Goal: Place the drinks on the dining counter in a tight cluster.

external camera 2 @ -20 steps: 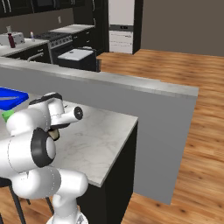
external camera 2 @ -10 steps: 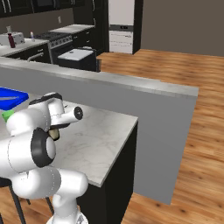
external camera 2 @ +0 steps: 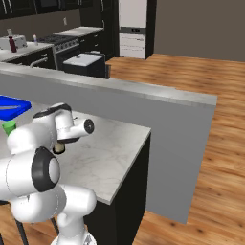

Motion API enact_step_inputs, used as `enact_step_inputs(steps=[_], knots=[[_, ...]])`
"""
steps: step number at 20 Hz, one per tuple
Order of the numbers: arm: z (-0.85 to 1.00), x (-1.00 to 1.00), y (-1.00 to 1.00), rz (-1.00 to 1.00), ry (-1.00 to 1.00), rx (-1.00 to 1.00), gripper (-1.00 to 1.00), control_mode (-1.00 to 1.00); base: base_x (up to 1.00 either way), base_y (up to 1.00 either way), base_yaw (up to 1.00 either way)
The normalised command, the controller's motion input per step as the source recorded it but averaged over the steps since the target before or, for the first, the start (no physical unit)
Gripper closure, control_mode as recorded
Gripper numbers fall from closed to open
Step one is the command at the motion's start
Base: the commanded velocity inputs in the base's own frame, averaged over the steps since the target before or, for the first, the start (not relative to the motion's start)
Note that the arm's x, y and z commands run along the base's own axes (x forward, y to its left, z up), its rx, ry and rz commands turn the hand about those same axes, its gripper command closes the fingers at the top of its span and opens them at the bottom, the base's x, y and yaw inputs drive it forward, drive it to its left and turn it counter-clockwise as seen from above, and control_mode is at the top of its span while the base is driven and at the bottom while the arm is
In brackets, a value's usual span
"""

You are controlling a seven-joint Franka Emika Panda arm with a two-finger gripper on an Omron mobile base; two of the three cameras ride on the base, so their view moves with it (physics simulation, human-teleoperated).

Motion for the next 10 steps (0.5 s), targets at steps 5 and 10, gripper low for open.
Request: enact_step_inputs(steps=[5,10], knots=[[0.09,-0.31,-0.57,-0.16,0.00,0.00,-1.00,-1.00,0.00,0.00,0.00],[0.35,-0.22,-0.57,-0.19,0.02,0.00,-1.00,-1.00,0.00,0.00,0.00]])
